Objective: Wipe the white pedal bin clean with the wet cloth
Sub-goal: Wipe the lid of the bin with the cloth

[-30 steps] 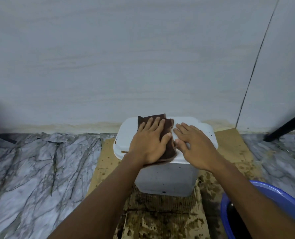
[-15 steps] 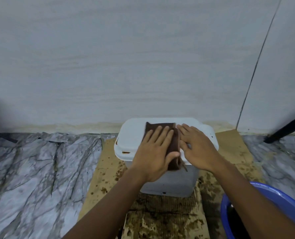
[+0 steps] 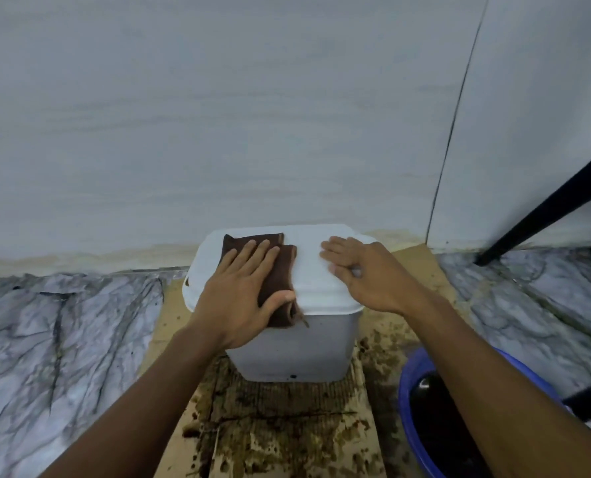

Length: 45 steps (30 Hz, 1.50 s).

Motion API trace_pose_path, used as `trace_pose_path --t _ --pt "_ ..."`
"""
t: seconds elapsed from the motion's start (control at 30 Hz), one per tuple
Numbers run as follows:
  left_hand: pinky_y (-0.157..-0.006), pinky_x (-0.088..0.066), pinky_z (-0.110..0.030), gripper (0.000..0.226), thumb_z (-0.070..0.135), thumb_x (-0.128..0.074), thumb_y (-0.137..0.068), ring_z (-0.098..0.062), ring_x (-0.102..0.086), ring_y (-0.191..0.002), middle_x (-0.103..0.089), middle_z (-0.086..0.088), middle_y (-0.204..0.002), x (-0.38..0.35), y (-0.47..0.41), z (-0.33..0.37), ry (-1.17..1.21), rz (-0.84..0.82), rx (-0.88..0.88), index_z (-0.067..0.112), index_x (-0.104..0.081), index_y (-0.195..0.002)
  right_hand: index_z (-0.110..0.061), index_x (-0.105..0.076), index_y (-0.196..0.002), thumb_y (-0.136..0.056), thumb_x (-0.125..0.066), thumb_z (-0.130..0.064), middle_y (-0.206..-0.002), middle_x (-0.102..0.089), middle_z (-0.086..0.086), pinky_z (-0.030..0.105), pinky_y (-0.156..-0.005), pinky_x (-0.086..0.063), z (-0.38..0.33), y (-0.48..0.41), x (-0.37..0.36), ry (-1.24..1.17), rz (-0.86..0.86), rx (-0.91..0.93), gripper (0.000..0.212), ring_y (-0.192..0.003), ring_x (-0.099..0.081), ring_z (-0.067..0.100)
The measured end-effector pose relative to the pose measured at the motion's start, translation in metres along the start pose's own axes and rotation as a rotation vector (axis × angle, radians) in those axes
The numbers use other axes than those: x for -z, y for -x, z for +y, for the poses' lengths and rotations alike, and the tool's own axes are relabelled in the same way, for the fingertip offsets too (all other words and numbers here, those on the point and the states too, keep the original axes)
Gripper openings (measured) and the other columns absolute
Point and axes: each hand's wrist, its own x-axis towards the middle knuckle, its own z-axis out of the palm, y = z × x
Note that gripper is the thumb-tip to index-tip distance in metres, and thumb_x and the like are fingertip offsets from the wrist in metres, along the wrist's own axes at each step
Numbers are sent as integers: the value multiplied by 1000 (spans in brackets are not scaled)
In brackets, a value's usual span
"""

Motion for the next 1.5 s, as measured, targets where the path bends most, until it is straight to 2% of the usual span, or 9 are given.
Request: trace_pose_path --t 0.1,0.27,0.47,0.67,0.87,1.07,1.2,1.33,1.5 --pt "-128 -1 -38 84 74 -16 -98 -17 -3 -158 -11 2 -170 -4 -15 32 -7 -1 -56 22 -14 -163 -26 -67 -127 -98 -59 -24 -147 -51 -11 29 -122 -22 11 3 2 -142 107 -53 29 -145 -30 1" --pt "-129 -4 -39 84 74 -13 -97 -16 -4 -158 -12 2 -170 -11 -23 56 -21 4 -85 23 -14 -163 -22 -74 -116 -92 -69 -16 -135 -62 -8 34 -118 -33 26 9 11 -257 161 -63 26 -137 -41 -1" --pt "-128 -11 -39 84 76 -27 -96 -17 -15 -156 -23 2 -167 -9 -3 29 18 72 -14 22 -29 -160 -18 -70 -123 -96 -64 -16 -141 -57 -5 29 -120 -28 23 9 11 -287 84 -57 28 -140 -38 1" --pt "-128 -6 -45 88 72 -21 -96 -23 -10 -157 -21 -5 -169 -18 -34 99 -10 39 48 15 -22 -162 -10 -66 -126 -96 -61 -6 -148 -50 2 28 -121 -25 24 10 10 -293 78 -85 31 -143 -34 6" --pt "-128 -7 -40 87 71 -28 -92 -20 -14 -157 -24 -3 -167 -16 -34 99 55 50 63 18 -27 -161 -10 -66 -125 -96 -60 -4 -145 -53 0 4 -109 -19 26 9 12 -369 70 -89 31 -139 -35 -1" --pt "-127 -13 -40 84 75 -40 -91 -17 -21 -155 -30 2 -164 -7 3 27 89 110 53 23 -37 -157 -11 -67 -125 -96 -62 -8 -143 -56 -3 20 -119 -22 23 11 11 -435 55 -106 30 -138 -38 -1" --pt "-127 -9 -42 90 79 -30 -91 -21 -19 -155 -29 -3 -166 -8 -11 56 25 94 73 19 -33 -159 -11 -67 -125 -96 -60 -6 -144 -54 -2 23 -121 -20 21 11 9 -404 71 -116 30 -141 -36 2" --pt "-128 -3 -41 85 75 -14 -97 -19 -6 -158 -15 -1 -170 -15 -26 84 -22 29 -6 21 -18 -163 -6 -69 -120 -95 -61 -1 -144 -54 1 12 -114 -19 23 10 8 -357 118 -86 27 -139 -39 4" --pt "-128 -3 -37 84 78 -12 -95 -13 -3 -158 -12 4 -170 -5 -3 20 -26 4 -14 27 -16 -163 -11 -72 -117 -93 -62 0 -136 -61 -1 1 -107 -22 24 8 1 -338 145 -72 28 -134 -44 1"
